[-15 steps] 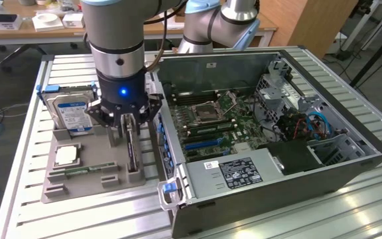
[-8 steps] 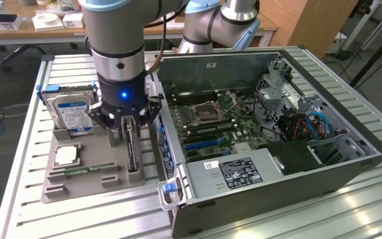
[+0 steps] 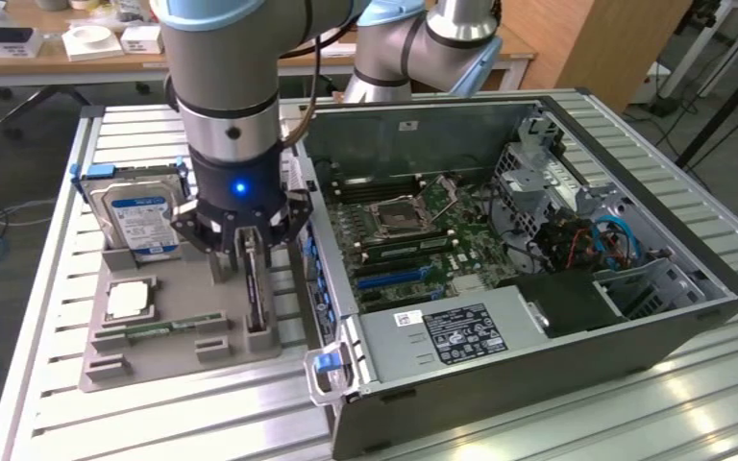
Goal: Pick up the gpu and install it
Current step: 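Pick up the gpu and move the gpu toward the slot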
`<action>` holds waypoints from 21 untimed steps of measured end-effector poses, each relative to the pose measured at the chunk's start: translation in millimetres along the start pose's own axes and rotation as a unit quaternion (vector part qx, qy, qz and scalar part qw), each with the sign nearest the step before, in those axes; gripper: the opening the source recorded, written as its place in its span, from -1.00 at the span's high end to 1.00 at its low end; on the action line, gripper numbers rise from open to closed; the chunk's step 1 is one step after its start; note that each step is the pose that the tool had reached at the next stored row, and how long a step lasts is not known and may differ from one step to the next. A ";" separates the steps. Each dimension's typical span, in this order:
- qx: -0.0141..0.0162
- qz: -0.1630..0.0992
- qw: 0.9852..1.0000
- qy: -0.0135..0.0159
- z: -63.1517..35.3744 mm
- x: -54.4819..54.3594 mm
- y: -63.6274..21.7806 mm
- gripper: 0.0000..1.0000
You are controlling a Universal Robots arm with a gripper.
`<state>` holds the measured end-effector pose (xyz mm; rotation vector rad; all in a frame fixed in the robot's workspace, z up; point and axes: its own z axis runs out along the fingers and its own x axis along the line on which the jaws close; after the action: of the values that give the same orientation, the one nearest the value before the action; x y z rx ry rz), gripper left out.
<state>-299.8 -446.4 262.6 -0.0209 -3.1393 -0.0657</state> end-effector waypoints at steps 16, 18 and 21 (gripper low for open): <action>0.000 0.000 1.000 0.000 6.6 0.2 -0.3 0.15; 0.000 0.001 1.000 -0.001 8.2 0.2 -0.3 0.15; 0.000 0.000 1.000 -0.001 10.8 0.3 -0.4 0.15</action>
<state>-300.1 -446.4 251.8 -0.0225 -3.1414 -0.0666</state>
